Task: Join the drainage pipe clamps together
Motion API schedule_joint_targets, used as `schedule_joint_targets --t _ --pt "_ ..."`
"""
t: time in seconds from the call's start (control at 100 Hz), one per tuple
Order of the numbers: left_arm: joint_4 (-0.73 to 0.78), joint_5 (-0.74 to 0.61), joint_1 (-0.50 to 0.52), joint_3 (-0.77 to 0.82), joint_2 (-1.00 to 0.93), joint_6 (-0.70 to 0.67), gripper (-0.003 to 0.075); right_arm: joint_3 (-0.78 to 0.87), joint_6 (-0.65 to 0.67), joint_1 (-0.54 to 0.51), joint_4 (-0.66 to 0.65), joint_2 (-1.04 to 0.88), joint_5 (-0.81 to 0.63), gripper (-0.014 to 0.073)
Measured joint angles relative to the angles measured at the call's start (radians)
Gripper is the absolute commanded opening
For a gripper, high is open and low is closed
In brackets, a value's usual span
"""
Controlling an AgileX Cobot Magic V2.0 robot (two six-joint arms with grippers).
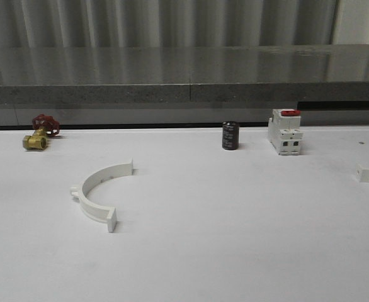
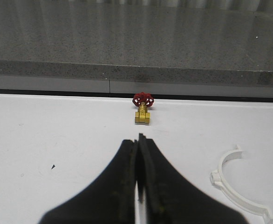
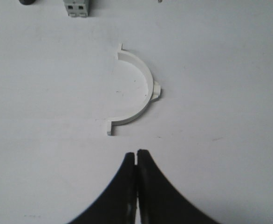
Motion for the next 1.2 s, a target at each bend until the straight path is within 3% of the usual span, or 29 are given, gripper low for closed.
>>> schedule_joint_targets --t 0.13,0.22,0.45,0.81,1.2 --pt "0.0 0.0 0.0 0.0 0.0 0.0 -0.0021 -0.068 0.0 0.0 0.032 0.119 0.033 0.0477" --pt "0.0 0.0 0.0 0.0 0.0 0.0 -0.0021 -0.099 0.0 0.0 0.025 0.194 0.039 0.0578" --pt "0.0 0.0 0.0 0.0 0.0 0.0 -0.0021 -0.173 0.008 -0.002 -0.043 0.395 0.043 0.0582" --pt "0.0 0.0 0.0 0.0 0.0 0.0 -0.0021 -0.317 0.109 -0.105 -0.045 0.717 0.029 0.0582" --pt "0.0 0.0 0.0 0.0 0.0 0.0 -0.0021 -0.397 0.111 -0.114 -0.004 1.011 -0.032 0.0582"
